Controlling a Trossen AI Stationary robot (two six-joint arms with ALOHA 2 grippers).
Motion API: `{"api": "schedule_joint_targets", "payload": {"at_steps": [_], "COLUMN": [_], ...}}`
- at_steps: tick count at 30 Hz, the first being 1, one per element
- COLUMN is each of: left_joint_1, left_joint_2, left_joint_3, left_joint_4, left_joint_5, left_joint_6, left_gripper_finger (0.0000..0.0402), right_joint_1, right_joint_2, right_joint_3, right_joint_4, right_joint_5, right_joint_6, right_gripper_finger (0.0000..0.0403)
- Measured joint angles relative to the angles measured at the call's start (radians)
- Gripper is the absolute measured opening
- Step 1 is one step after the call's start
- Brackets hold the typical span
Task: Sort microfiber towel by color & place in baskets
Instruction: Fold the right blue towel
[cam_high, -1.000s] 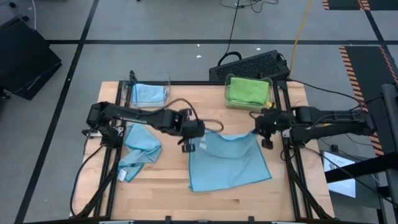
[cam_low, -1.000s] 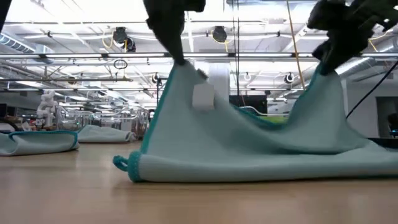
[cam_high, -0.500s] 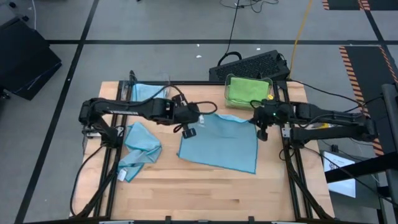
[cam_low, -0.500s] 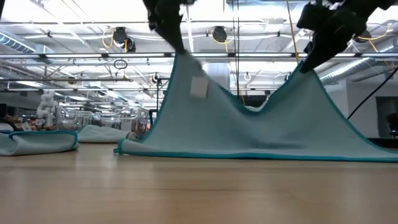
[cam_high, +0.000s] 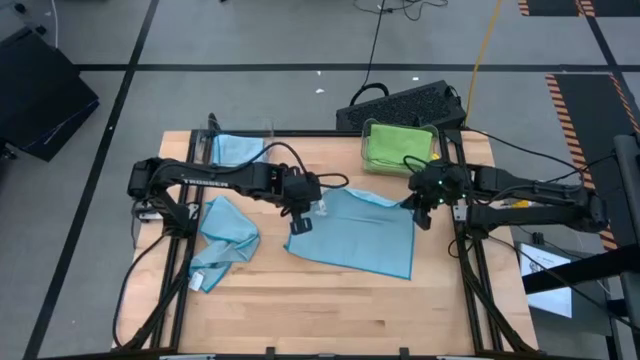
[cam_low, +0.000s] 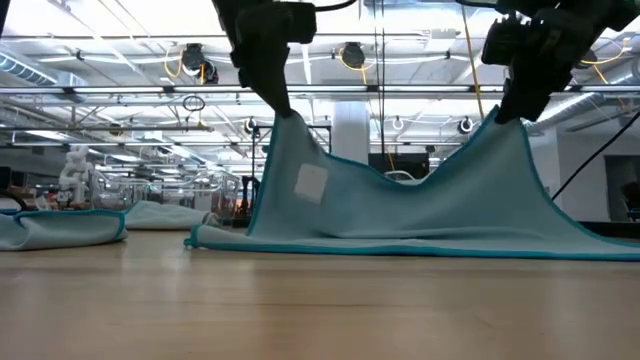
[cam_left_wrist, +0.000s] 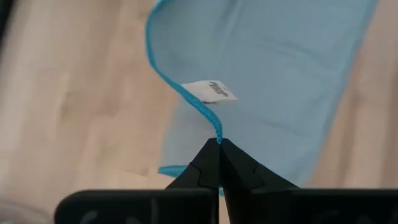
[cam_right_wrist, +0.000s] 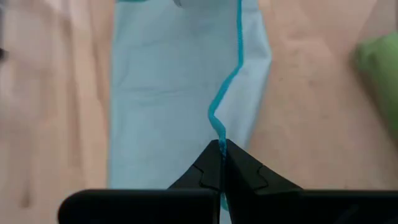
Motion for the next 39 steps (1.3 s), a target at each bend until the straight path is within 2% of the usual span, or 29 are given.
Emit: {"api": "schedule_joint_targets", "payload": {"at_steps": [4, 7, 12, 17, 21, 24, 30, 39], "left_joint_1": [-0.009, -0.009, 0.005, 0.030, 0.029, 0.021, -0.006, -0.006], "left_joint_2": [-0.003, -0.004, -0.002, -0.016, -0.041, -0.038, -0.036, -0.037], "left_joint_3": [-0.003, -0.050, -0.156, -0.166, -0.164, -0.168, -0.248, -0.267], "left_joint_4": [0.004, 0.046, 0.115, 0.098, 0.103, 0.097, 0.129, 0.135], "left_joint_5": [0.076, 0.086, 0.066, 0.064, 0.102, 0.137, 0.144, 0.143], "left_joint_6": [-0.002, -0.012, -0.007, 0.012, 0.040, 0.044, 0.053, 0.042], "left_gripper_finger": [0.0003, 0.0006, 0.0004, 0.0007, 0.0003, 0.0008, 0.0003, 0.0005], "right_joint_1": [0.000, 0.001, 0.011, 0.015, 0.035, 0.050, 0.072, 0.117], "right_joint_2": [-0.003, -0.001, -0.003, -0.003, -0.003, -0.003, -0.003, -0.003], "right_joint_3": [0.000, -0.009, -0.096, -0.122, -0.122, -0.132, -0.187, -0.226], "right_joint_4": [0.001, 0.003, 0.030, 0.051, 0.004, -0.009, 0.044, 0.070], "right_joint_5": [-0.090, -0.163, -0.154, -0.185, -0.264, -0.265, -0.264, -0.267], "right_joint_6": [0.090, 0.169, 0.312, 0.440, 0.458, 0.465, 0.512, 0.521], "right_gripper_finger": [0.0000, 0.0000, 0.0000, 0.0000, 0.0000, 0.0000, 0.0000, 0.0000]}}
